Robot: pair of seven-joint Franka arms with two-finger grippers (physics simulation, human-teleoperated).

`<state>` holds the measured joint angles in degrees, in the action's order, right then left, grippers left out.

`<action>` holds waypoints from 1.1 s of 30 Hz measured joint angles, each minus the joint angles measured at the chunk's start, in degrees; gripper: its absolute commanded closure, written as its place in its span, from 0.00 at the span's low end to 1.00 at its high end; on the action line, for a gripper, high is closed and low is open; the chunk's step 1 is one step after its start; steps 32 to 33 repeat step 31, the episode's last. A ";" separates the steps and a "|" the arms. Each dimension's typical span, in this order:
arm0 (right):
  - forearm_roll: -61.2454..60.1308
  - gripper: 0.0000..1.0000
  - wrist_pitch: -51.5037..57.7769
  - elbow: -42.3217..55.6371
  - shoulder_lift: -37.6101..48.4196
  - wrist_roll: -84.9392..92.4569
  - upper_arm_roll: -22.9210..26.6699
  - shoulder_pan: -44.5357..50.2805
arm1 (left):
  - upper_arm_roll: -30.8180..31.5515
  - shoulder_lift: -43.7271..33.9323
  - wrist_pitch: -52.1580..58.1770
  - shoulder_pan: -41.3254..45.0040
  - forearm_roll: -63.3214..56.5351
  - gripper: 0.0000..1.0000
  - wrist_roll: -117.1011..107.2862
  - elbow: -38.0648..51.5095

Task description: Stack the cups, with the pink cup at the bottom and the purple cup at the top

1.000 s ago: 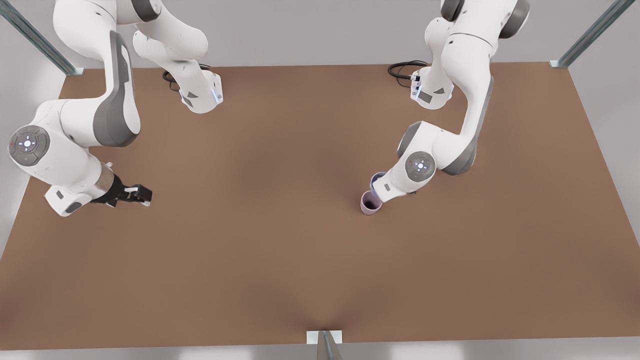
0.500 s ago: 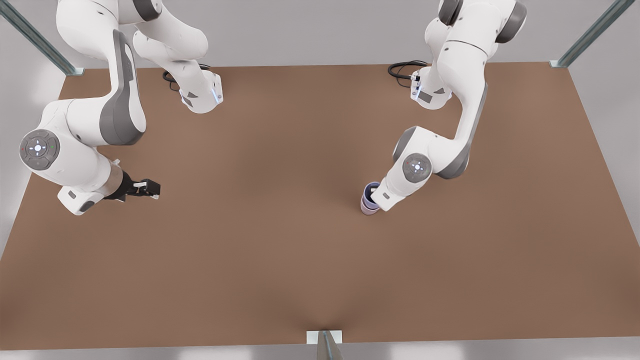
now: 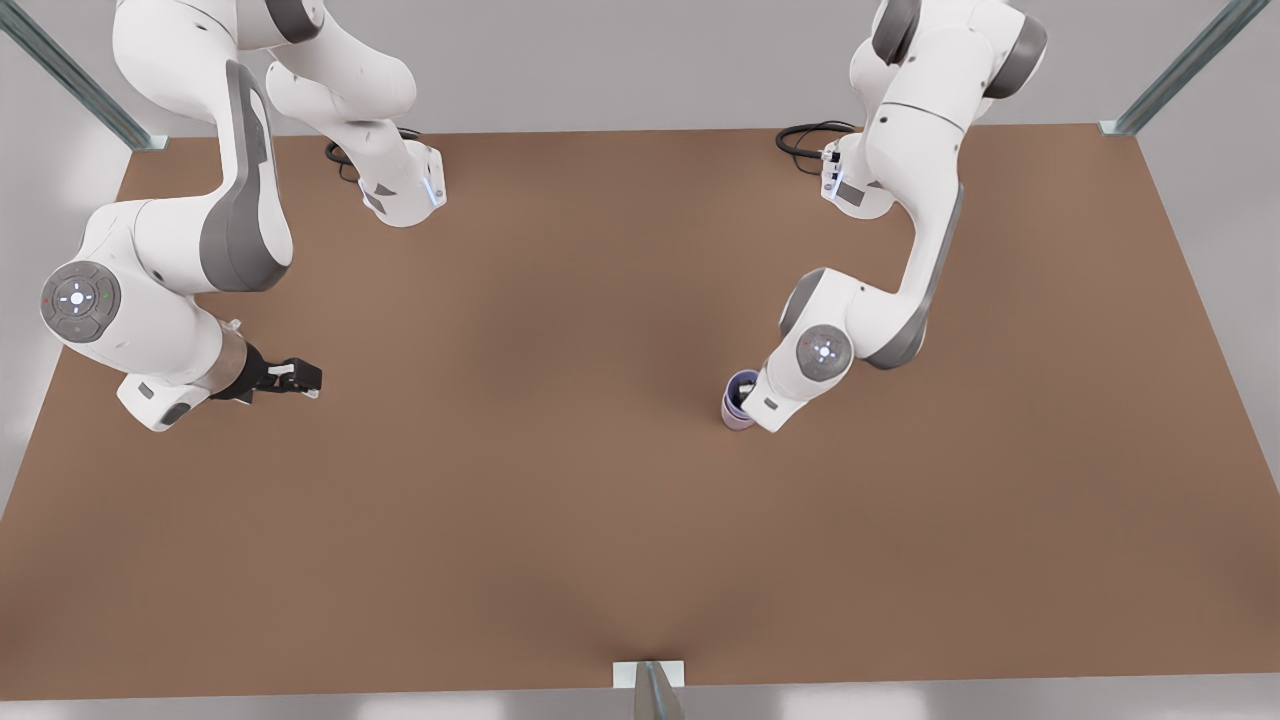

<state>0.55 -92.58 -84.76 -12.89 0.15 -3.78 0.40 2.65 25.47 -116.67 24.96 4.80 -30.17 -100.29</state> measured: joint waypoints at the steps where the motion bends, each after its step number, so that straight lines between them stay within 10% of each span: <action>1: 0.00 0.00 0.00 0.00 0.00 0.01 0.00 -0.02 | 0.00 0.08 -0.19 0.00 0.01 0.77 -0.26 -0.01; 4: 0.01 0.00 0.00 -0.04 0.06 0.04 0.00 -0.05 | -0.02 0.15 -0.68 0.00 0.36 0.43 -0.74 -0.10; 8: -0.01 0.00 0.01 -0.02 0.03 0.06 0.00 0.02 | -0.02 0.22 -1.01 -0.04 0.36 0.40 -1.31 -0.27; 11: -0.08 0.00 -0.01 0.00 0.05 0.08 0.00 0.04 | -0.02 0.18 -1.12 -0.14 0.27 0.01 -1.58 -0.29; 33: -0.07 0.00 -0.16 0.00 0.09 -0.61 -0.53 0.03 | -7.38 -12.92 24.21 -8.48 -8.93 0.00 12.14 15.79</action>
